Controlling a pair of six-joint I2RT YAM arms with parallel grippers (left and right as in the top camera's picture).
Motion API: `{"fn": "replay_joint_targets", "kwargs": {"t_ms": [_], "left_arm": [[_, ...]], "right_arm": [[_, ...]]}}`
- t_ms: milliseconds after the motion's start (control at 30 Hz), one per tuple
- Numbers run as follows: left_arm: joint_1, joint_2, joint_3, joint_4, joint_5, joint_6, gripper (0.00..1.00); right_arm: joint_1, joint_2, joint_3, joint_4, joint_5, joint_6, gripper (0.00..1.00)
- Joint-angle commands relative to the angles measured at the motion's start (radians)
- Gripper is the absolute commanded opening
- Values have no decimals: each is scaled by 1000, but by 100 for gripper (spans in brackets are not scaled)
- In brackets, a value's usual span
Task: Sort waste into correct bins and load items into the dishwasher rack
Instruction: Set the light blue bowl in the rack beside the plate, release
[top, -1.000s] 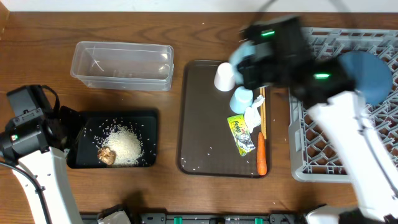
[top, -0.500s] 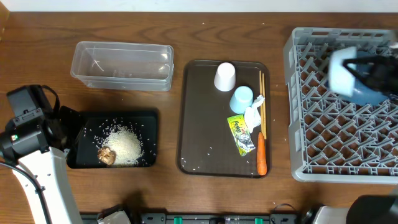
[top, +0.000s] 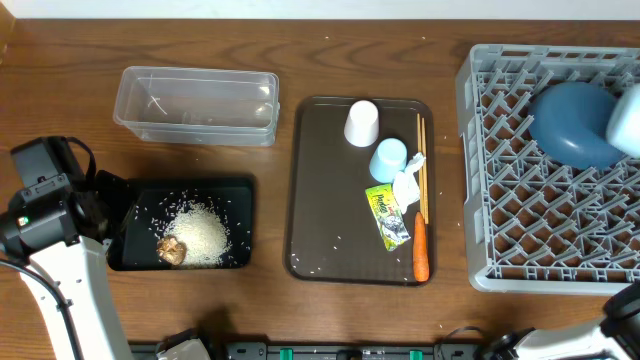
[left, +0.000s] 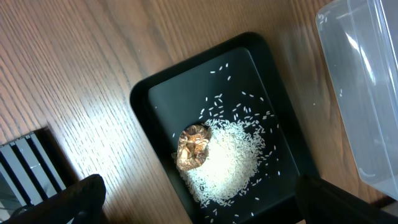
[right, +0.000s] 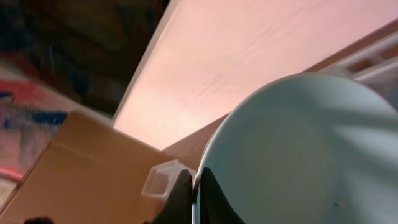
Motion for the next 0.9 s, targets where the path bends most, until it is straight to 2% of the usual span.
{"fn": "replay_joint_targets", "kwargs": {"t_ms": [0, 133, 367, 567, 733, 867], "left_arm": [[5, -2, -3, -6, -2, -9, 98], [5, -2, -3, -6, -2, -9, 98], [5, -1, -3, -6, -2, -9, 98], [5, -1, -3, -6, -2, -9, 98], [5, -1, -3, -6, -2, -9, 98], [5, -1, -3, -6, -2, -9, 98]], "right_arm": [[-42, 57, -7, 37, -59, 59, 1], [-68, 120, -7, 40, -59, 118, 1], [-71, 172, -7, 76, -58, 127, 1], [-86, 175, -7, 134, 31, 283, 1], [-117, 175, -7, 144, 145, 290, 1], [-135, 175, -7, 214, 110, 306, 1]]}}
